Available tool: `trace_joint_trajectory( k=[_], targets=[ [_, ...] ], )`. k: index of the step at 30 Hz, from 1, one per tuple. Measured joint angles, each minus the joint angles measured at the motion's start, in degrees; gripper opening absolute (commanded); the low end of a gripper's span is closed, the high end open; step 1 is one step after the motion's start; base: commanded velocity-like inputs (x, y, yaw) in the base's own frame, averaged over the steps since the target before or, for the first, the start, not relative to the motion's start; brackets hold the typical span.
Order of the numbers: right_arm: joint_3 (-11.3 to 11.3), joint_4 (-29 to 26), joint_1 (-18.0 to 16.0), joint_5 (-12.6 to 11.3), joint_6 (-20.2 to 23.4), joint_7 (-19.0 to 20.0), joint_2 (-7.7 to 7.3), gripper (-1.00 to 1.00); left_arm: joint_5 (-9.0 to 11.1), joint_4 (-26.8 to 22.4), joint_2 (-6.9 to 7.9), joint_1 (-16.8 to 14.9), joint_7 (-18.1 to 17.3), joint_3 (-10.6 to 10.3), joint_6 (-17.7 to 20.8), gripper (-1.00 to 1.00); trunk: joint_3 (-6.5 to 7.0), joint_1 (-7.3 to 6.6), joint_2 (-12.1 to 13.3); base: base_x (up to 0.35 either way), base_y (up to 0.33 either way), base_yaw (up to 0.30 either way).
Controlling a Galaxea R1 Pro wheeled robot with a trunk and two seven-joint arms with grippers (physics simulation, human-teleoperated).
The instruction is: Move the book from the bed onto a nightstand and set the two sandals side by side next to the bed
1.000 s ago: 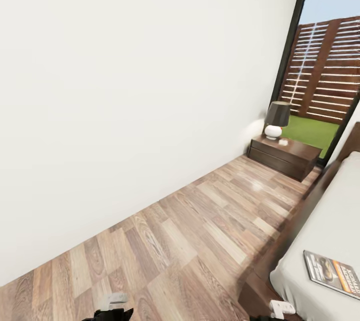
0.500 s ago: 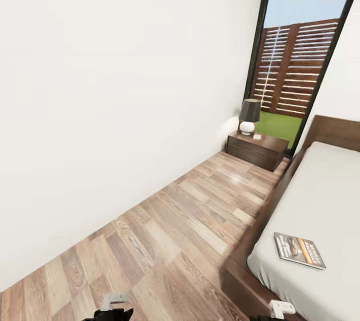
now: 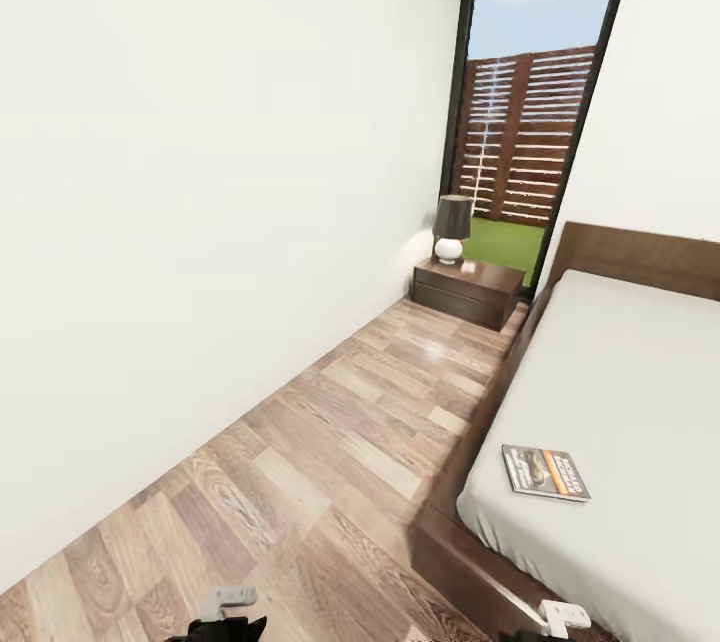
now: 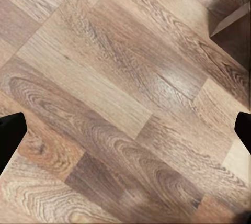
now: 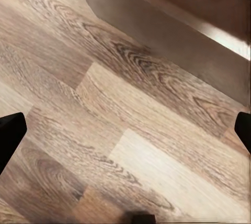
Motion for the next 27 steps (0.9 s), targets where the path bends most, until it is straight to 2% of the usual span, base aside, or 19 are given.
trace_joint_trajectory(
  k=[27],
  targets=[
    [0.0,0.0,0.0,0.0,0.0,0.0,0.00,1.00,0.0,0.0,0.00,0.0,0.0,0.0,0.0,1.00,0.00,0.00,0.0,0.000,0.000,-0.283]
  ],
)
